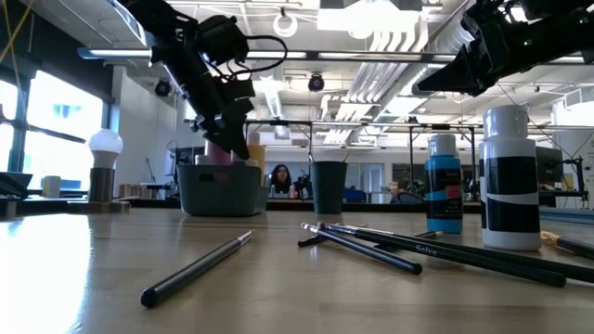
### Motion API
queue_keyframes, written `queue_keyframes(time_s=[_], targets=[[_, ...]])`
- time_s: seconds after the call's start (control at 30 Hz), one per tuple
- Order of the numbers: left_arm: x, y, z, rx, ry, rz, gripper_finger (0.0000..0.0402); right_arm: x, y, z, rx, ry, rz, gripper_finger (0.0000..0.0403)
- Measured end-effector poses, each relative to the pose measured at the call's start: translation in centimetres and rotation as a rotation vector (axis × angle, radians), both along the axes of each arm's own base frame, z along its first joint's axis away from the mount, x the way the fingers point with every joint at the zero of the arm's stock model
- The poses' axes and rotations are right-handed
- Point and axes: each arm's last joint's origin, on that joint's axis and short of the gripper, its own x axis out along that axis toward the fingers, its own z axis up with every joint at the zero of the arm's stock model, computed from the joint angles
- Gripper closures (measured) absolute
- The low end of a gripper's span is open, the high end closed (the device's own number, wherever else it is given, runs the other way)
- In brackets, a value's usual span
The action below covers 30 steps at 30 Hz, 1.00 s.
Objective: Pick & Place Paint Supplies
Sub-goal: Put the small red paint bottle into the green bin
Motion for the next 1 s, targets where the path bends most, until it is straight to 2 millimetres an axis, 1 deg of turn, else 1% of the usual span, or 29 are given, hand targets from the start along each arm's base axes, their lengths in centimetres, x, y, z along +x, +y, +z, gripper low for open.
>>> queue_keyframes(time_s=[0.2, 0.67, 0.77, 1.0], targets=[[-0.31, -0.14, -0.32, -0.029, 0.034, 0.01, 0.0263, 0.0, 0.0, 0.0, 0.0, 0.0, 0.0, 0.0398], [-0.36, -0.15, -0.52, -0.041, 0.047, 0.017, 0.0263, -0.01, 0.0, 0.0, 0.0, 0.0, 0.0, 0.0398], [-0.16, 0.0, -0.92, -0.026, 0.066, 0.035, 0.0263, 0.0, 0.0, 0.0, 0.0, 0.0, 0.0, 0.0398], [-0.24, 0.02, -0.93, -0.018, 0.076, 0.045, 0.0262, 0.0, 0.02, -0.01, 0.002, 0.0, 0.007, 0.0398]])
